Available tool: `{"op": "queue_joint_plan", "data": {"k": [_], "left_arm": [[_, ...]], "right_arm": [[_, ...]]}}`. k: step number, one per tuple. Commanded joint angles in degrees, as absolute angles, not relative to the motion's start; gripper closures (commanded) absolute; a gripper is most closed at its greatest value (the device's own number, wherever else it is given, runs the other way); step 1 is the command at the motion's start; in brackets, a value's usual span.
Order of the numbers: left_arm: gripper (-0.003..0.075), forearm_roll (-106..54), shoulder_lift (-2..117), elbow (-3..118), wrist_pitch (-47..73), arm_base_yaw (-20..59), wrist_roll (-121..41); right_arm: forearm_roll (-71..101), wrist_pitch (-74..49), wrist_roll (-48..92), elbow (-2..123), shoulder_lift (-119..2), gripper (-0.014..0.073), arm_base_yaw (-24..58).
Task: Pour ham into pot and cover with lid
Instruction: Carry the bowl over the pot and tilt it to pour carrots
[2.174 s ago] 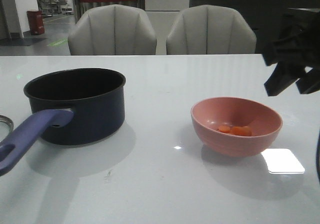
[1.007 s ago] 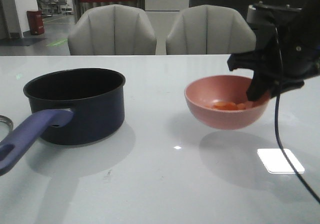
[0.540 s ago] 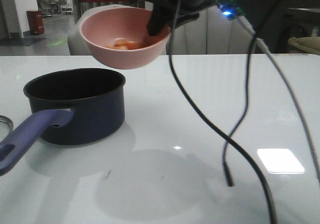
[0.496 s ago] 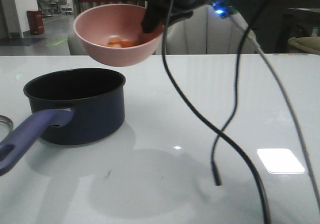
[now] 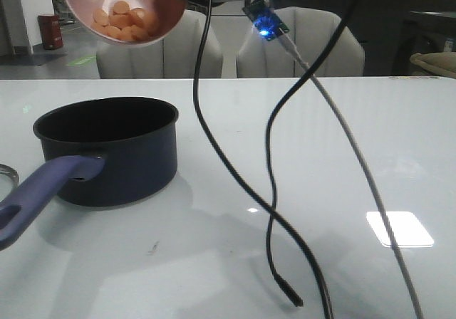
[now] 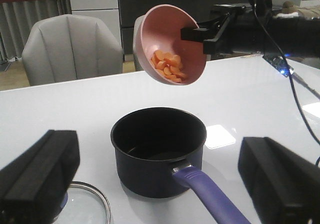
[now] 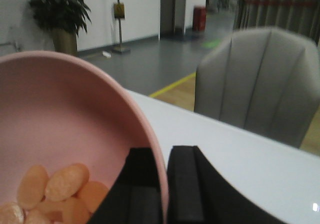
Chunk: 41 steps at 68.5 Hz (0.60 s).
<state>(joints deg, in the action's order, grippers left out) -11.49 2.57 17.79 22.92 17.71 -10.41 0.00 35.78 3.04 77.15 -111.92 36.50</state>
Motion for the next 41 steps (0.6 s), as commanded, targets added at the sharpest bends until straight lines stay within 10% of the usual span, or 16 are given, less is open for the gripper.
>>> {"op": "queue_joint_plan", "data": {"k": [1,41], "left_arm": [[0.0031,-12.01,3.34,19.13,18.42,18.08,-10.14],[0.0031,-12.01,3.34,19.13,18.42,18.08,-10.14]], "right_arm": [[-4.30,46.45,9.98,78.24,-110.29,0.0459,37.08],[0.65,64.06,63.80,78.24,-116.37,0.0459,42.56]]}}
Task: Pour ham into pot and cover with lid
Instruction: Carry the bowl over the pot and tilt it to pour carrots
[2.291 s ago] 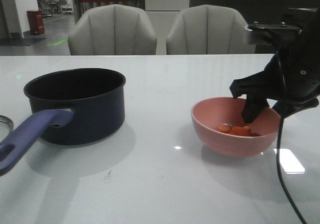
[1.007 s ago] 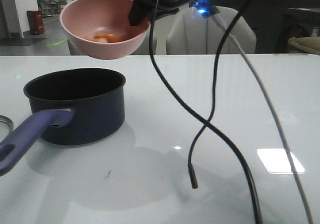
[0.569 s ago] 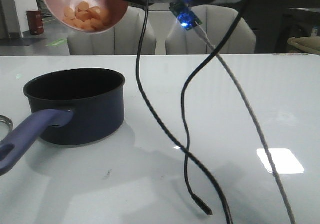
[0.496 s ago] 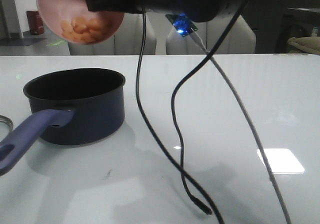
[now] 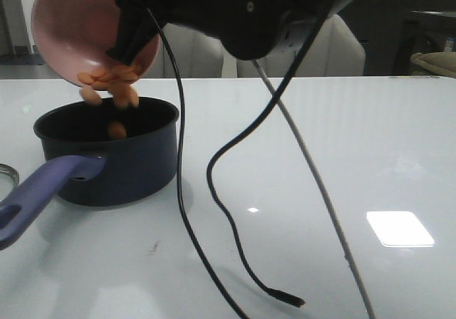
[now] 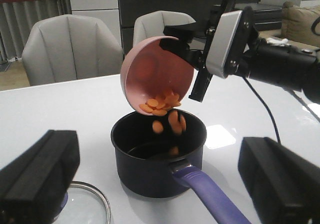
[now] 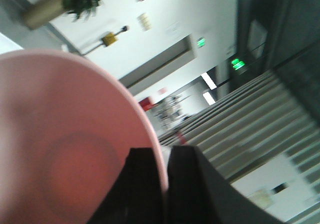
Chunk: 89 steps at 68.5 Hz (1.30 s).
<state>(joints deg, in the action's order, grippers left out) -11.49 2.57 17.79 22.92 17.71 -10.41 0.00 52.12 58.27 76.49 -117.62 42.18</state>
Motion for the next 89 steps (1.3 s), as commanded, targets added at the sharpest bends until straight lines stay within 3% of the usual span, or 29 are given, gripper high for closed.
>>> {"op": "queue_joint_plan", "data": {"k": [1,14,27,43,56,72,89], "left_arm": [[0.0031,-12.01,3.34,19.13,18.42,18.08,-10.14],[0.0031,-12.01,3.34,19.13,18.42,18.08,-10.14],[0.0031,-12.01,3.34,19.13,18.42,18.08,-10.14],[0.0031,-12.01,3.34,19.13,18.42,18.08,-10.14],[0.0031,-12.01,3.34,19.13,18.42,18.08,-10.14],[0.0031,-12.01,3.34,19.13,18.42,18.08,-10.14],[0.0031,-12.01,3.34,19.13,18.42,18.08,-10.14]], "right_arm": [[0.65,65.32,64.15,78.24,-116.70,0.0459,42.65],[1.81,70.97,63.09,78.24,-119.51,0.0459,43.63],[10.68,70.22,37.79,78.42,-119.11,0.0459,43.77],[15.73,69.66,22.72,78.42,-118.49,0.0459,43.39],[17.99,49.32,4.98,78.42,-113.94,0.0459,43.40],[17.99,24.09,7.31,78.42,-105.27,0.0459,42.21],[17.99,-1.68,12.94,78.42,-95.33,0.0459,33.65]]}}
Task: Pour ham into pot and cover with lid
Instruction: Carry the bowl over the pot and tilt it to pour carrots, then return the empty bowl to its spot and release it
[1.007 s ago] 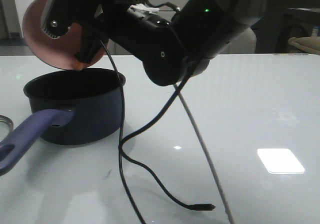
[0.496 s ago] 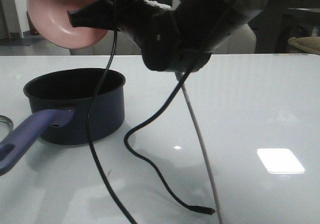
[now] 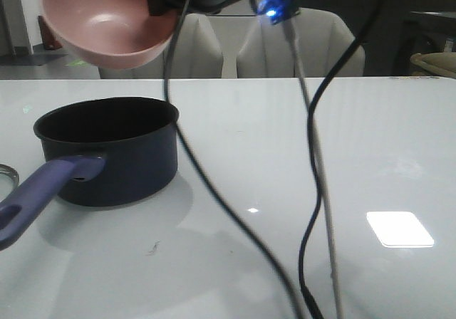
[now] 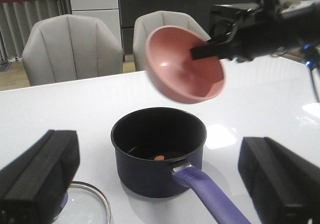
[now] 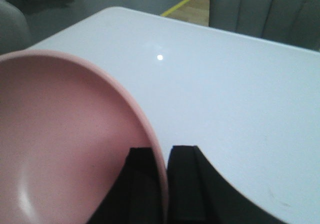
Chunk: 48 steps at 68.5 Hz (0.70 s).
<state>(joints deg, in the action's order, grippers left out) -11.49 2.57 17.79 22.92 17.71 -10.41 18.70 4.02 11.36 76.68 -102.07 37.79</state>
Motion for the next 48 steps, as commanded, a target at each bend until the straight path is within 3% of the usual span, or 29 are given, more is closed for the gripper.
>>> {"op": "queue_joint_plan", "data": {"k": [1,23,48], "left_arm": [[0.0031,-12.01,3.34,19.13,18.42,18.08,-10.14],[0.0031,-12.01,3.34,19.13,18.42,18.08,-10.14],[0.0031,-12.01,3.34,19.13,18.42,18.08,-10.14]], "right_arm": [[17.99,-1.68,12.94,78.42,-95.11,0.0459,33.32],[17.93,-26.52,12.78,76.32,-91.18,0.0459,18.30],[22.34,-19.40,10.69,59.30,-91.43,0.0459,10.67]]}}
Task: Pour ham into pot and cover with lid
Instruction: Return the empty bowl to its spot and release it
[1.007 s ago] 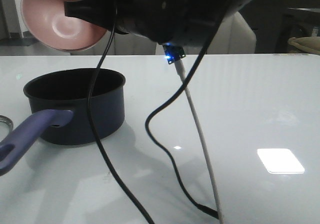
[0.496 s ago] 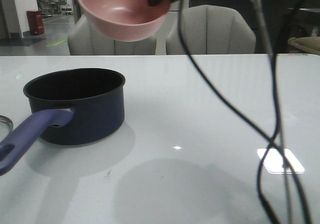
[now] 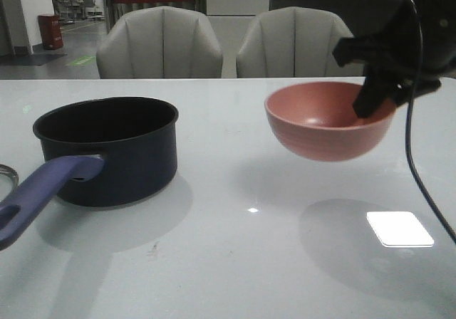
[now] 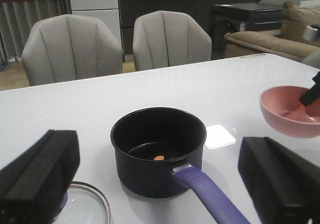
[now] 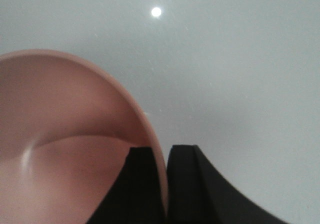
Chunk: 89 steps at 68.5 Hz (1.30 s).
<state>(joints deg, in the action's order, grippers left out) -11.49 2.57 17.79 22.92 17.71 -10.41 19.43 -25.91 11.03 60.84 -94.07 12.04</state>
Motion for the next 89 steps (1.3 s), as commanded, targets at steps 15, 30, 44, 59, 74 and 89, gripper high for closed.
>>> {"op": "queue_joint_plan", "data": {"k": [15,30,44,59,74,89], "left_arm": [[0.0031,-12.01,3.34,19.13,18.42,18.08,-10.14],[0.0031,-12.01,3.34,19.13,18.42,18.08,-10.14],[0.0031,-12.01,3.34,19.13,18.42,18.08,-10.14],[0.0031,-12.01,3.34,19.13,18.42,18.08,-10.14],[0.0031,-12.01,3.34,19.13,18.42,18.08,-10.14],[0.0031,-12.01,3.34,19.13,17.81,18.08,-10.14]], "right_arm": [[24.26,-19.11,10.69,58.14,-93.83,0.0459,10.10],[24.29,-18.56,11.02,58.19,-98.28,0.0365,10.10],[23.17,-20.52,11.47,60.35,-98.54,0.0077,10.10],[17.42,-23.62,11.70,60.94,-91.95,0.0058,10.10],[16.04,-18.46,11.73,54.55,-77.44,0.0058,11.50],[16.04,-13.59,11.73,46.51,-61.93,0.0058,15.99]]}}
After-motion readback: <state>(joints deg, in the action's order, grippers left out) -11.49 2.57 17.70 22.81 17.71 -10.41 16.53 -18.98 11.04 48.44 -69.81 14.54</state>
